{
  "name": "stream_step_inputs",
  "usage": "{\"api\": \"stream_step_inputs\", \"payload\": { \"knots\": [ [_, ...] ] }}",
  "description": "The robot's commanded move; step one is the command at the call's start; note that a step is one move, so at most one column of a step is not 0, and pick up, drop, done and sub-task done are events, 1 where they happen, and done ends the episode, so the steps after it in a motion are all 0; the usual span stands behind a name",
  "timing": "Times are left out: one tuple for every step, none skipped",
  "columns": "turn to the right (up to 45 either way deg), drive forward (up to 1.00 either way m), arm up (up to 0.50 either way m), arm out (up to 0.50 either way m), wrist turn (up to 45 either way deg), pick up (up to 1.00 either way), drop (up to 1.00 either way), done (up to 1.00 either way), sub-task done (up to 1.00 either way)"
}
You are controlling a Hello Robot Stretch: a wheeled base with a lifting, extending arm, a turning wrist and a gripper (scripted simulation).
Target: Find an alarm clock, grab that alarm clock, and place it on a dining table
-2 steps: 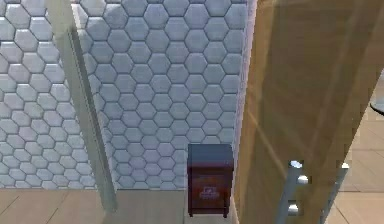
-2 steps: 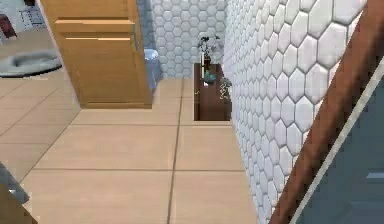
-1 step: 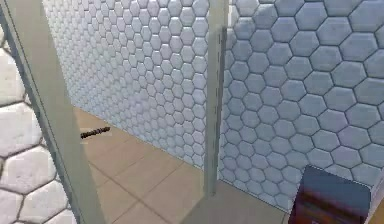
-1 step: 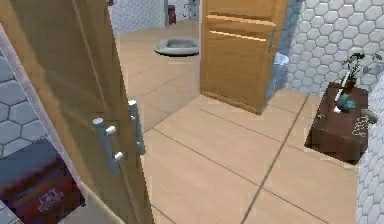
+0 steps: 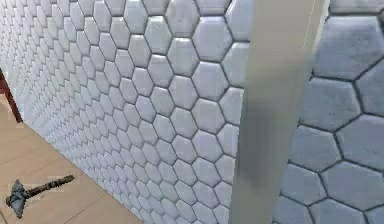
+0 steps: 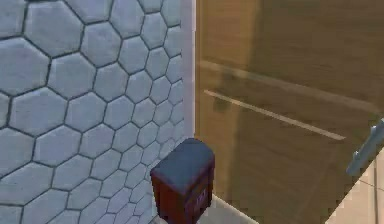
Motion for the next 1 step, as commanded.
{"api": "stream_step_inputs", "payload": {
  "knots": [
    [-45.0, 0.00, 0.00, 0.00, 0.0, 0.00, 0.00, 0.00, 0.00]
  ]
}}
